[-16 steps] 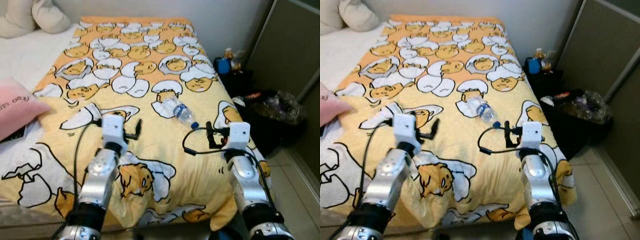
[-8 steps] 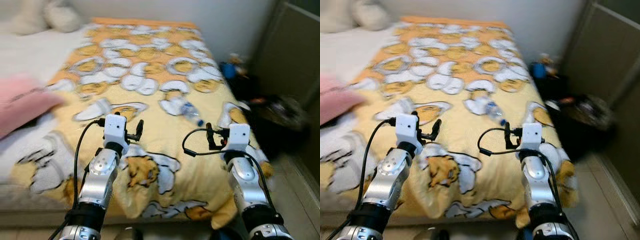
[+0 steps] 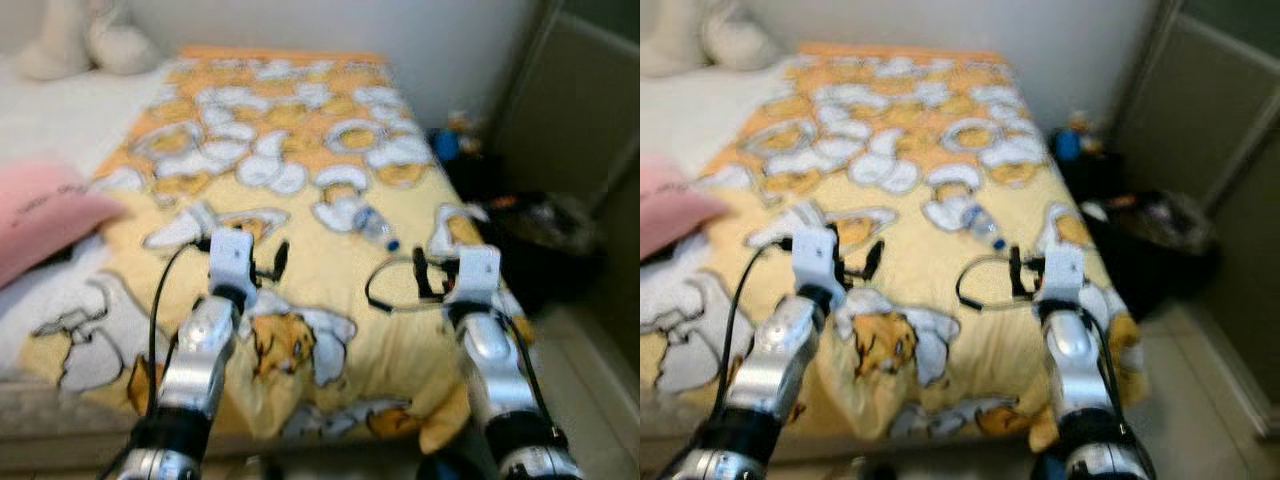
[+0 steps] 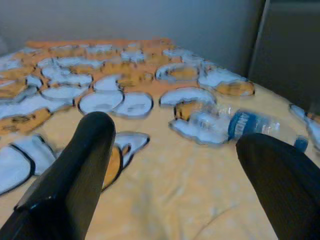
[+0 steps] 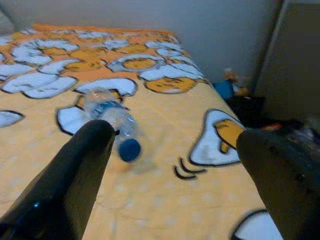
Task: Clean up the room
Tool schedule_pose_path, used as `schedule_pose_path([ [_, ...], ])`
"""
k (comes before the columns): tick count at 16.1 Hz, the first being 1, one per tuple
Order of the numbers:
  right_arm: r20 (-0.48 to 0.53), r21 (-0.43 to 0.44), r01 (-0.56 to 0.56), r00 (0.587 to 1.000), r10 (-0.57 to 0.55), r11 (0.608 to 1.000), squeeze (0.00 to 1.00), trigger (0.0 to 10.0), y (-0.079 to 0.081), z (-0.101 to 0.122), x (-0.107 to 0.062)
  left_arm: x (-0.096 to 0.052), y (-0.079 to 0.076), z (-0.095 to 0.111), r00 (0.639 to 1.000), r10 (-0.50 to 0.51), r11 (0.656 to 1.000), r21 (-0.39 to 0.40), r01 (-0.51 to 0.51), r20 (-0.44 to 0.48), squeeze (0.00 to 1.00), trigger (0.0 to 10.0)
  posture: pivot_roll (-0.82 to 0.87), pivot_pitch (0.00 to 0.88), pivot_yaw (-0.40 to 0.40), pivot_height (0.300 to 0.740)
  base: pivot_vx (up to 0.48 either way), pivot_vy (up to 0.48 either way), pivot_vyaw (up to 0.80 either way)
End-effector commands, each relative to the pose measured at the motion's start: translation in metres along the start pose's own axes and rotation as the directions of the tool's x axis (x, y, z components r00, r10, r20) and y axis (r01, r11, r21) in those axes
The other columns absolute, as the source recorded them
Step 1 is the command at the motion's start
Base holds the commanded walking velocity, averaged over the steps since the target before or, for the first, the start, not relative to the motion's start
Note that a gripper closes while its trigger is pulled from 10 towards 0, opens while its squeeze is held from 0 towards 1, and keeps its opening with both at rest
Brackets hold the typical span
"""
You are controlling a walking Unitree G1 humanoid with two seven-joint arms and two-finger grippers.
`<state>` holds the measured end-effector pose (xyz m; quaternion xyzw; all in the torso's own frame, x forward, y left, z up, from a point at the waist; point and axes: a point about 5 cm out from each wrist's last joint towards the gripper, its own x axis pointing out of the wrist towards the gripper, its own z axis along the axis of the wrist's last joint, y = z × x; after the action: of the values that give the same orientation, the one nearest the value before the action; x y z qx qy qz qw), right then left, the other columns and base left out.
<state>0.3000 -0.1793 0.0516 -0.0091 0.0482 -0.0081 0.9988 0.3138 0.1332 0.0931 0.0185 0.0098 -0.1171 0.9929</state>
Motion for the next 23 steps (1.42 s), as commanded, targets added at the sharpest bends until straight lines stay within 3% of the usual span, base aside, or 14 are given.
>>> schedule_pose_path([
  [1,0.028,0.000,-0.006,1.000,0.006,1.000,0.00,10.0,0.003,0.010,0.007,-0.004,0.003,-0.005,1.000,0.011,1.000,-0.001,-0.011,-0.014,0.00,10.0,-0.08,0.000,0.014,0.725,0.480,0.000,0.00],
  [8,0.025,-0.014,0.013,1.000,-0.013,1.000,0.00,10.0,-0.005,0.016,0.014,-0.005,0.001,-0.004,1.000,-0.017,1.000,-0.012,0.017,-0.007,0.00,10.0,-0.06,0.000,0.020,0.725,0.480,0.000,0.00],
  [10,0.046,-0.026,0.011,0.999,-0.010,1.000,0.00,10.0,-0.005,0.026,0.020,-0.008,0.001,-0.003,1.000,-0.018,1.000,0.003,0.018,-0.002,0.00,10.0,-0.05,0.000,0.022,0.725,0.000,0.000,0.00],
  [13,0.047,-0.082,0.006,0.999,-0.002,0.997,0.00,10.0,-0.013,0.052,0.041,-0.018,0.007,-0.001,1.000,-0.020,1.000,0.007,0.020,-0.009,0.00,10.0,0.01,0.000,0.032,0.725,0.000,0.000,0.00],
  [16,-0.013,-0.157,0.018,1.000,-0.020,0.987,0.00,10.0,-0.020,0.060,0.056,-0.030,0.017,0.001,1.000,-0.010,0.999,0.032,0.011,-0.027,0.00,10.0,0.07,0.013,0.048,0.725,0.000,0.000,0.00],
  [20,-0.097,-0.206,0.049,0.993,-0.070,0.977,0.00,10.0,-0.023,0.054,0.062,-0.054,0.032,0.005,0.998,0.016,0.998,0.068,-0.012,-0.064,0.00,10.0,0.16,0.096,0.065,0.725,0.000,0.000,0.00],
  [22,-0.156,-0.202,0.025,0.986,-0.058,0.979,0.00,10.0,-0.018,0.044,0.060,-0.064,0.031,0.007,0.996,0.000,0.999,0.048,0.004,-0.092,0.00,10.0,0.18,0.121,0.067,0.725,0.000,0.000,0.00],
  [23,-0.189,-0.205,0.022,0.980,-0.061,0.978,0.00,10.0,-0.018,0.038,0.059,-0.070,0.024,0.008,0.992,-0.056,0.998,0.019,0.059,-0.109,0.00,10.0,0.20,0.134,0.067,0.725,0.000,0.000,0.00],
])
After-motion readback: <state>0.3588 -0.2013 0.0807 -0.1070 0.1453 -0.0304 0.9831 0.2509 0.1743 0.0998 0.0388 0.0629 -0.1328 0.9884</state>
